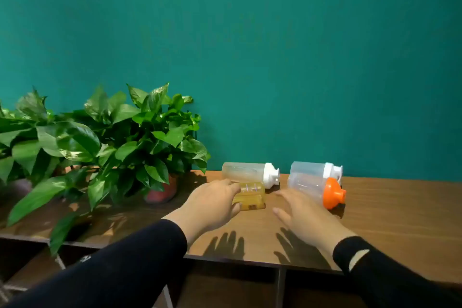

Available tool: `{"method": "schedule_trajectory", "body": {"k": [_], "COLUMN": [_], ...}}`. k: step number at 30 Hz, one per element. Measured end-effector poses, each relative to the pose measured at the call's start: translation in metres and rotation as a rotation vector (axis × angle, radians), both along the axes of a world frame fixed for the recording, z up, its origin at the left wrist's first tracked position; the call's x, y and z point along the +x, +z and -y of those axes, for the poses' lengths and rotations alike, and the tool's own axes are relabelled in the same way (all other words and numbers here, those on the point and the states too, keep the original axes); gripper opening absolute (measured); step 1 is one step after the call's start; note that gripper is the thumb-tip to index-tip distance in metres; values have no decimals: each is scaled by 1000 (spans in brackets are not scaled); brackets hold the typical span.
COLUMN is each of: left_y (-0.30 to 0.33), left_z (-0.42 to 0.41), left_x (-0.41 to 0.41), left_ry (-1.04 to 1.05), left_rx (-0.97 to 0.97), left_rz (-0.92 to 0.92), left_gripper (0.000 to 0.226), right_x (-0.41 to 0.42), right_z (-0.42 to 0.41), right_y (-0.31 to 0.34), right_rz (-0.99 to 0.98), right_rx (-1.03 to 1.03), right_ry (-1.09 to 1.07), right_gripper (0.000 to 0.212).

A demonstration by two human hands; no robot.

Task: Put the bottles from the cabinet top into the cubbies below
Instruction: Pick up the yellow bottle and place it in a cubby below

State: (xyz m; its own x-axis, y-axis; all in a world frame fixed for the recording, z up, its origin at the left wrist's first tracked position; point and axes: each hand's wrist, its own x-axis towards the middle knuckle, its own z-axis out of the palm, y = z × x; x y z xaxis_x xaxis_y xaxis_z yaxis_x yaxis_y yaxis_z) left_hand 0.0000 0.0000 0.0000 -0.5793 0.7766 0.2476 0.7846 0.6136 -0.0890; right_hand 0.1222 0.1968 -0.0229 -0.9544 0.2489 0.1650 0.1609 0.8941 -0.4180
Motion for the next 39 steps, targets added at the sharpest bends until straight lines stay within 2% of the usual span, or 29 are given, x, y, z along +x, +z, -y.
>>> {"method": "schedule_trajectory", "body": {"k": [4, 8, 13, 15, 19, 22, 24, 26, 31, 33, 35, 36, 38, 39], "left_y": [-42, -70, -97, -104, -109, -101, -88, -74, -38, -36, -51, -61, -80, -89], "left_z": [-5, -30, -62, -67, -62, -45, -35, -29, -1, 27, 60, 75, 91, 91], "left_x": [-41, -85, -122, -125, -114, -91, -68, -45, -2, 19, 42, 55, 82, 92], "left_ry": [138, 130, 174, 180, 104, -17, -117, -200, -408, -521, -499, -389, -49, 103], "left_rx": [-64, -90, -131, -114, -87, -51, -37, -38, -12, 72, 326, 467, 721, 826], "left_rz": [71, -12, 60, 30, -94, -176, -243, -309, -360, -307, -163, -19, 411, 623], "left_gripper": [58, 76, 90, 87, 74, 68, 60, 55, 52, 45, 28, 29, 37, 48], "right_x": [-16, -36, -44, -43, -37, -47, -60, -69, -49, -31, -11, 0, 21, 29], "right_z": [-11, -14, -13, -16, -16, -7, 2, 11, 35, 46, 59, 66, 85, 98], "right_y": [-66, -103, -115, -118, -105, -84, -66, -52, -41, -48, -59, -66, -82, -92], "right_rz": [197, 111, 79, 56, -138, -206, -110, -36, -130, -190, -268, -293, -289, -267], "right_rx": [-143, -39, -50, -94, -302, -142, 43, 74, -293, -361, -432, -480, -599, -658], "right_ry": [-11, -91, -178, -170, -93, 90, 156, 170, 168, 117, 58, 35, 2, -4], "right_gripper": [61, 60, 63, 65, 72, 84, 99, 106, 106, 106, 101, 99, 100, 100]}}
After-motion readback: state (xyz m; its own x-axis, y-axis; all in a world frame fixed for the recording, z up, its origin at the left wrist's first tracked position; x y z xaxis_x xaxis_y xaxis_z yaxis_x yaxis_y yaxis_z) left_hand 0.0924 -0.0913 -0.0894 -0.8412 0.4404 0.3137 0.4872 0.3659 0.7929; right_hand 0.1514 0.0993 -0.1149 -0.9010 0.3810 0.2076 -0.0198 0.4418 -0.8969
